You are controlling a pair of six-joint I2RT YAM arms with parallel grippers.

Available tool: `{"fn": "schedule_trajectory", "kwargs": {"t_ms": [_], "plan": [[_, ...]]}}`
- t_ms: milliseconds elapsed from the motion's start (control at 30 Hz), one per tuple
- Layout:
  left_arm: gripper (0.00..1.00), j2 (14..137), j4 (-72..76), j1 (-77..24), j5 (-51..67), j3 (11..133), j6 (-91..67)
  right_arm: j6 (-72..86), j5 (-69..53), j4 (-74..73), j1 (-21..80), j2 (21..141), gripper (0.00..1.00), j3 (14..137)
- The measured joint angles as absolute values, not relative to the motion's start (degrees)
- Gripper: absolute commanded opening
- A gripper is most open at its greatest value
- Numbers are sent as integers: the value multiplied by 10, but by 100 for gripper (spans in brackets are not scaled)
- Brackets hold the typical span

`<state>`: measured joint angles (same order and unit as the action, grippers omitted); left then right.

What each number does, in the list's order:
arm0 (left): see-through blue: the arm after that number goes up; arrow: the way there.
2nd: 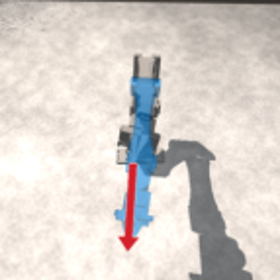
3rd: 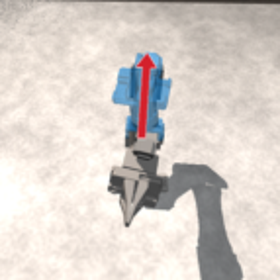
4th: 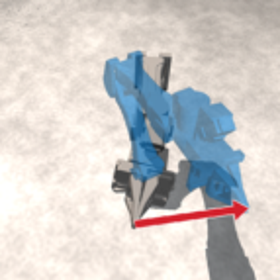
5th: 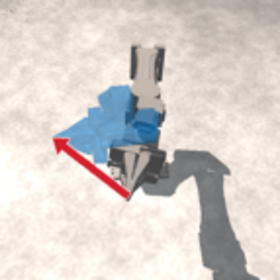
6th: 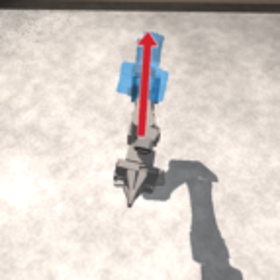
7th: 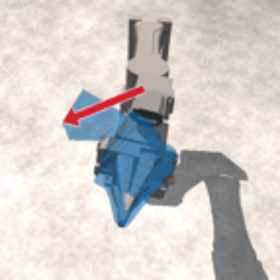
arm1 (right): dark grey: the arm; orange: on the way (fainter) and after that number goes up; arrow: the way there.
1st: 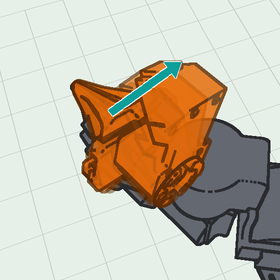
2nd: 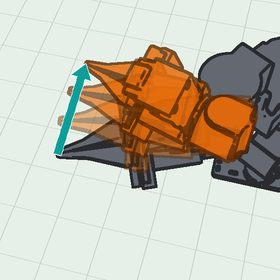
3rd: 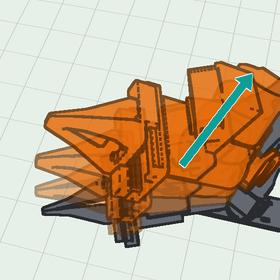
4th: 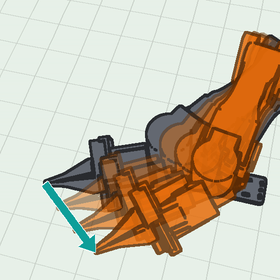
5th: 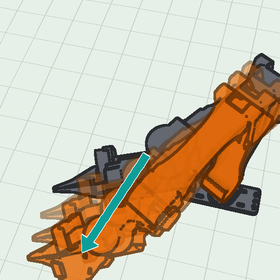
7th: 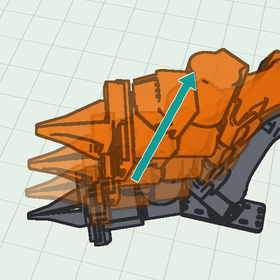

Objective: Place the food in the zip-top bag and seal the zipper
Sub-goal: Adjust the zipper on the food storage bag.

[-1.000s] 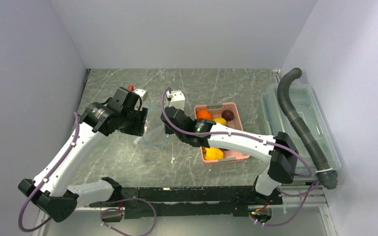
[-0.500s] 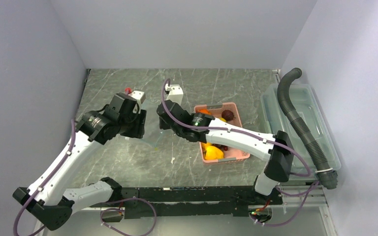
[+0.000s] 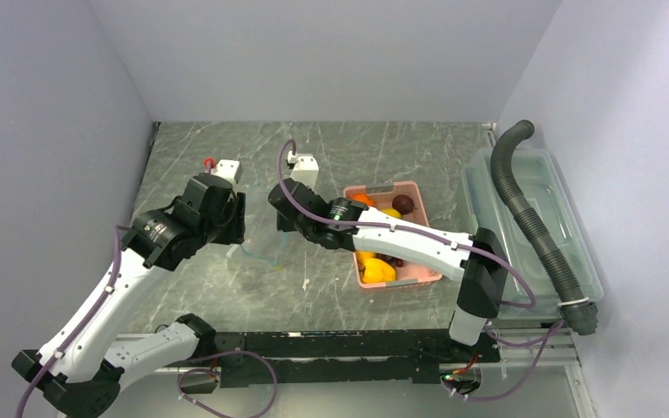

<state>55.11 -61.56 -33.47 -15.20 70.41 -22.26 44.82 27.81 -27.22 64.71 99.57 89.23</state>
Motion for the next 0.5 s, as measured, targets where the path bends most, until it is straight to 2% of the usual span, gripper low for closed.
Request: {"fn": "schedule_trajectory", "kwargs": {"t_ms": [300, 500], "plan": [[47, 551, -599, -339, -180, 678, -224, 462, 279, -274, 647, 1003, 0, 922], [41, 551, -581, -343, -200, 676, -224, 465, 279, -276, 647, 1009, 0, 929]]}}
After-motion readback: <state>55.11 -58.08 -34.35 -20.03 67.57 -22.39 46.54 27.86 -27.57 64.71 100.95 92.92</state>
